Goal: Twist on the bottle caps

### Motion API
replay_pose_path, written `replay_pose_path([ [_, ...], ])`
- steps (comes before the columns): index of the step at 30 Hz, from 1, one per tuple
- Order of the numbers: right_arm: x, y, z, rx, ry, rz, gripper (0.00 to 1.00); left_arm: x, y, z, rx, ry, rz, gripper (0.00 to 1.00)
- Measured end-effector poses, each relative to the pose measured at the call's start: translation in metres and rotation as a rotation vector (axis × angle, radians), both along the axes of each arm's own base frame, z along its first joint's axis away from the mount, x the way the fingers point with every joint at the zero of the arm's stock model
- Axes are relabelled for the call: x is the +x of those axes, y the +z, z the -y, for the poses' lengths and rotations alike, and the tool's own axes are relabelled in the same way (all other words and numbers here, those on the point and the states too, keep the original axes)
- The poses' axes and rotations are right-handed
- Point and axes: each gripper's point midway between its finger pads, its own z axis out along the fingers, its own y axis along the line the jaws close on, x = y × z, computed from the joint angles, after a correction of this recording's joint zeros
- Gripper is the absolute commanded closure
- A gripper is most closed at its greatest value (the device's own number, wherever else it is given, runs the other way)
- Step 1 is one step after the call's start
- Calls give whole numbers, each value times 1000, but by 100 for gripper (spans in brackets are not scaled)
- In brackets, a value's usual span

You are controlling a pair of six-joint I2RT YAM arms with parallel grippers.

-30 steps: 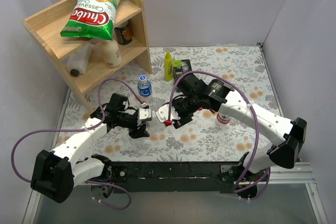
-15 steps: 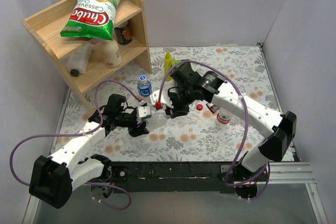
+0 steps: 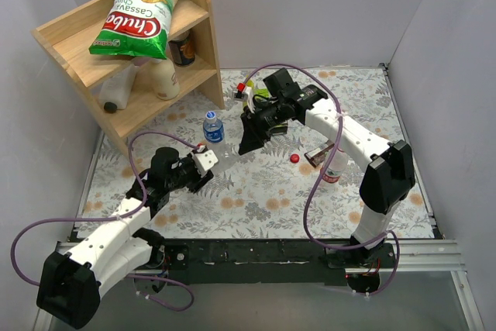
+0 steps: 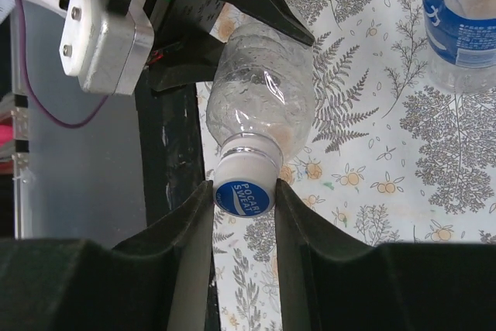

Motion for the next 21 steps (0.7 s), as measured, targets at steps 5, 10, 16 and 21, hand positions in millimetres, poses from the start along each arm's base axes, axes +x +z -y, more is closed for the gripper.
replay_pose_path([
  [5, 6, -2, -3, -3, -27, -22, 92, 4, 0, -4, 8, 29, 8, 100],
  [10, 7, -3, -2, -13, -36, -21, 91, 4, 1, -4, 11, 24, 13, 100],
  [16, 4, -5, 0, -34, -49, -33, 80, -2, 0, 2, -8, -20, 9, 100],
  [21, -3, -8, 0, -60, -43, -40, 64, -8, -8, 4, -36, -34, 4, 100],
])
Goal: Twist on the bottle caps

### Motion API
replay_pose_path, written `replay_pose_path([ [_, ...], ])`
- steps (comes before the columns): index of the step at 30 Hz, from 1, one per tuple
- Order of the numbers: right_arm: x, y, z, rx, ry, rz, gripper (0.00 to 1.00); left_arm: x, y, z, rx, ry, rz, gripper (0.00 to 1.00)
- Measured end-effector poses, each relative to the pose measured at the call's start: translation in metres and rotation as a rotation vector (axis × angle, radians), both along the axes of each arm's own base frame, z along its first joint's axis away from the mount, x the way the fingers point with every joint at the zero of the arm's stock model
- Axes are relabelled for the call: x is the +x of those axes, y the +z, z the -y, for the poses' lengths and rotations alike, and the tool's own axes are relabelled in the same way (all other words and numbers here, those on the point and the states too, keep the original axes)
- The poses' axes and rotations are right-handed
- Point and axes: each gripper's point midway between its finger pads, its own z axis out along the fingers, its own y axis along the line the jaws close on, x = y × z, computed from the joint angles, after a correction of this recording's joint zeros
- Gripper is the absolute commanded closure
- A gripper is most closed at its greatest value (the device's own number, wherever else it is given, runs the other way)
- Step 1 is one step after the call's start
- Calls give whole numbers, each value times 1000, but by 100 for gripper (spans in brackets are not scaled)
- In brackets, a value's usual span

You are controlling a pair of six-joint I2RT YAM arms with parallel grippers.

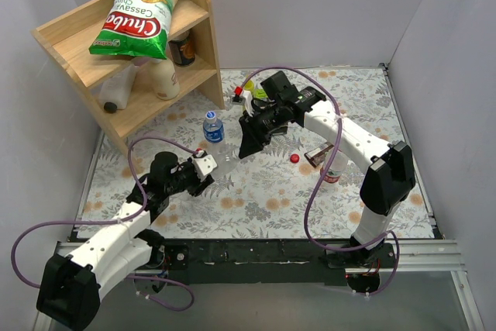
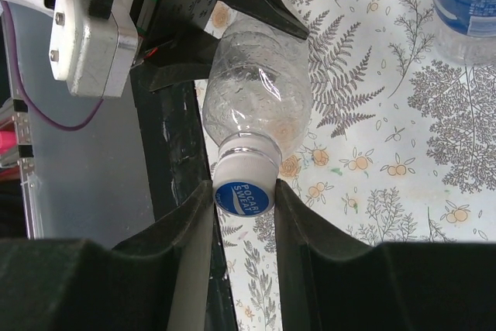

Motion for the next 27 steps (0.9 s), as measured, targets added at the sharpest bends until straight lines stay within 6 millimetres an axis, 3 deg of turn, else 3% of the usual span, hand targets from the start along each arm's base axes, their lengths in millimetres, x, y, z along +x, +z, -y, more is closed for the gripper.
replay_pose_path([
  [2, 0, -1, 1, -10, -4, 2, 49, 0, -2, 1, -4, 0, -2, 100],
  [3, 0, -2, 1, -13, -5, 4, 25, 1, -3, 1, -4, 0, -5, 100],
  [4, 1, -2, 2, -17, -7, 5, 9, 2, -4, 1, -3, 0, -7, 100],
  [8, -10, -4, 5, -43, 20, -6, 8, 10, 1, 4, -27, 16, 9, 100],
  [13, -10, 12, 5, -40, 51, 71, 7, 11, 2, 5, -34, 18, 11, 100],
  [17, -7, 8, 21, -101, 55, 140, 7, 9, 4, 9, -44, -10, 12, 100],
  [23, 10, 2, 45, -169, 65, 315, 6, -14, 6, 28, -63, -179, -76, 100],
  [27, 15, 27, 47, -81, 139, 509, 5, -31, 4, 37, -70, -284, -155, 100],
])
